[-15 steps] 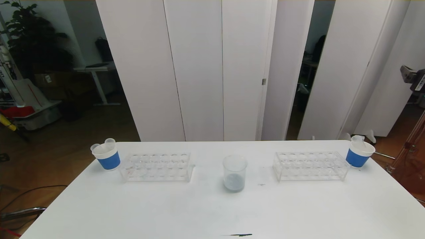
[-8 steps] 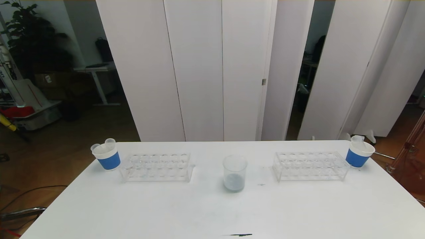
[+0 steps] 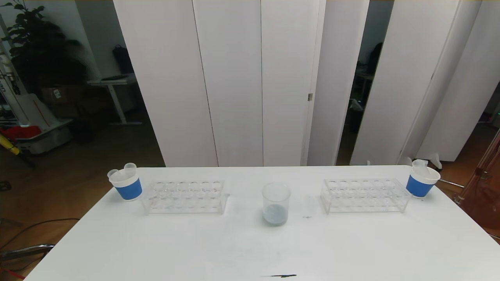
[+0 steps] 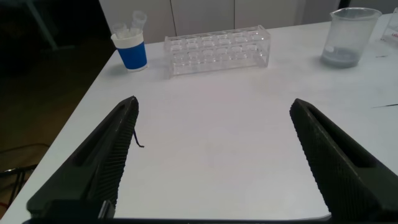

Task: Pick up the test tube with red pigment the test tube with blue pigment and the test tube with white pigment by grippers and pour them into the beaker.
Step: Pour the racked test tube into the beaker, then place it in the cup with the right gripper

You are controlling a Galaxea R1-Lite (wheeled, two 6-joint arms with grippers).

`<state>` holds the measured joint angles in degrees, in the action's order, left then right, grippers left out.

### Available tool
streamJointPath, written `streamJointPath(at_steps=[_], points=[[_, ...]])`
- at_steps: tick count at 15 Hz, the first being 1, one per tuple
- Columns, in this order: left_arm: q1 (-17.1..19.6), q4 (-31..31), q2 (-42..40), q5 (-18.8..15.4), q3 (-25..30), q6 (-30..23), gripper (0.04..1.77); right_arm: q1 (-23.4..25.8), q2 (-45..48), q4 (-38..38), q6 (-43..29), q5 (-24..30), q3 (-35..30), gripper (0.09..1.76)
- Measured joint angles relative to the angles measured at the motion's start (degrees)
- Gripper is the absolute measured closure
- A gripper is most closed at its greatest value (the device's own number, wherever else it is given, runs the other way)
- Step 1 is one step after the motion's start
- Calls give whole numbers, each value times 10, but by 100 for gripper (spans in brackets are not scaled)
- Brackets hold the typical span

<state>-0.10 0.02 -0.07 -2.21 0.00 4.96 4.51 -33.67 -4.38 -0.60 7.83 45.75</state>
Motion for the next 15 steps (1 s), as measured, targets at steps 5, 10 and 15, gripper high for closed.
streamJointPath(at_steps=[5, 10, 15], points=[[0, 0, 0, 0, 0, 0, 7, -10, 155, 34, -17, -38, -222, 10], [0, 0, 0, 0, 0, 0, 7, -31, 234, 36, -27, -57, -382, 10], [0, 0, 0, 0, 0, 0, 7, -45, 318, 57, -27, -59, -435, 10]])
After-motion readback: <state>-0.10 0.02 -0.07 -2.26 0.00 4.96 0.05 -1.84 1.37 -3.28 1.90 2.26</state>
